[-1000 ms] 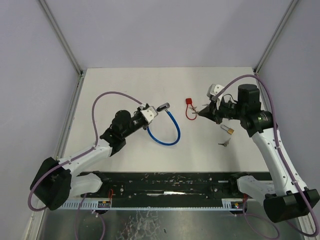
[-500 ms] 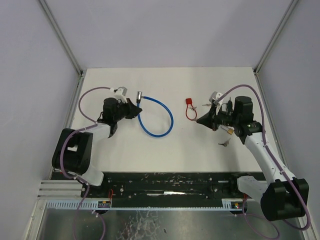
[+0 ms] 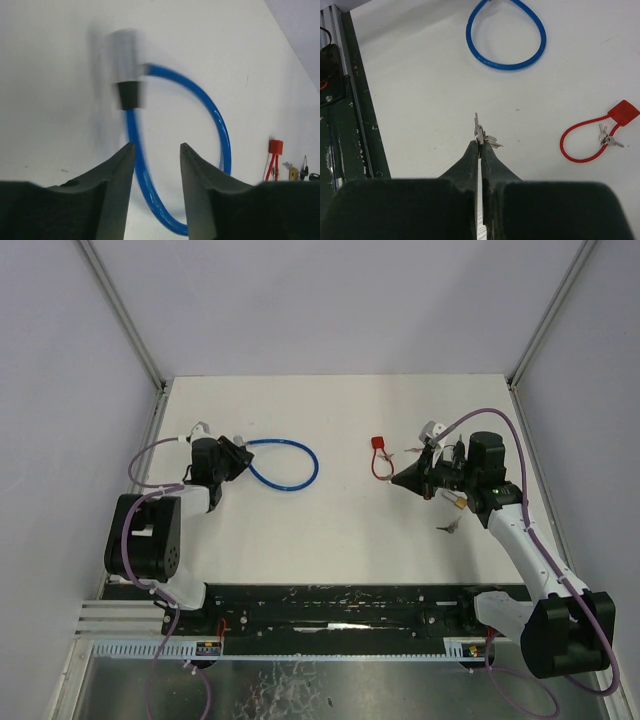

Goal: Lock with the key
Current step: Place the lock at the center of the board, then place the key at the center of the board.

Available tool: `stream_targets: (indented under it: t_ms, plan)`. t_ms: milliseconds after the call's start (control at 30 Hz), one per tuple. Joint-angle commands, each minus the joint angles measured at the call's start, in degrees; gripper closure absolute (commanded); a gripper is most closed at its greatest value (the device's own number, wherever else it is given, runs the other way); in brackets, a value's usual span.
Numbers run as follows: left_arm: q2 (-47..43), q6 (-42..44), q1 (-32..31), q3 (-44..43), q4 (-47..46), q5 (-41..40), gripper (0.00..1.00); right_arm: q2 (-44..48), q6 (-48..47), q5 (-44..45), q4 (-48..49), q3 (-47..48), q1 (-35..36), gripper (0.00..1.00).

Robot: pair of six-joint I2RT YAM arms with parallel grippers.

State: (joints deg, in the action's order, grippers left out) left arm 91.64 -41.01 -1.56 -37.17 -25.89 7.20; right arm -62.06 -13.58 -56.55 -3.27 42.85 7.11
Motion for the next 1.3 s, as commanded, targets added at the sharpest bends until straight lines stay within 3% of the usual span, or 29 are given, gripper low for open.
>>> stream_targets:
  t_ms: [0,233,433,667,800,900,1067,1267]
  plan:
    - [-4.9,-1.5,0.3,-0.5,-0.7,-7.5,0.55,0.1,0.9,-1.2,3.1,0.0,-0.3,0.98]
    - [-14.9,-1.6,0.6,5.2,-2.6,-12.1,0.34,0.2,1.0,-1.6,3.3,-0.2,-0.5,0.97]
    - [-21.4,-1.2,0.7,10.4,-14.1,-0.3,0.10,0.6,1.2,-2.3,3.7,-0.5,-0.6,0.97]
    - [-17.9,-5.2,0.5,13.4,-38.1,26.5,0.12,0.8,1.6,-2.8,4.2,-0.7,-0.9,0.96]
    - [-14.5,-9.1,-2.6,15.2,-52.6,33.4,0.20,1.0,2.0,-3.2,4.5,-0.7,-1.1,0.96]
    - [-16.5,-0.4,-10.0,19.5,-58.7,28.6,0.23,1.3,2.8,-3.7,4.8,-0.8,-1.3,0.96]
    - [-21.6,31.8,-33.6,26.8,-57.1,10.3,0.21,1.5,5.9,-5.0,7.0,-1.4,-1.7,0.95]
    - [-12.6,49.3,-46.9,27.1,-65.3,-3.0,0.18,0.7,7.5,-5.5,7.8,-1.5,-1.9,0.95]
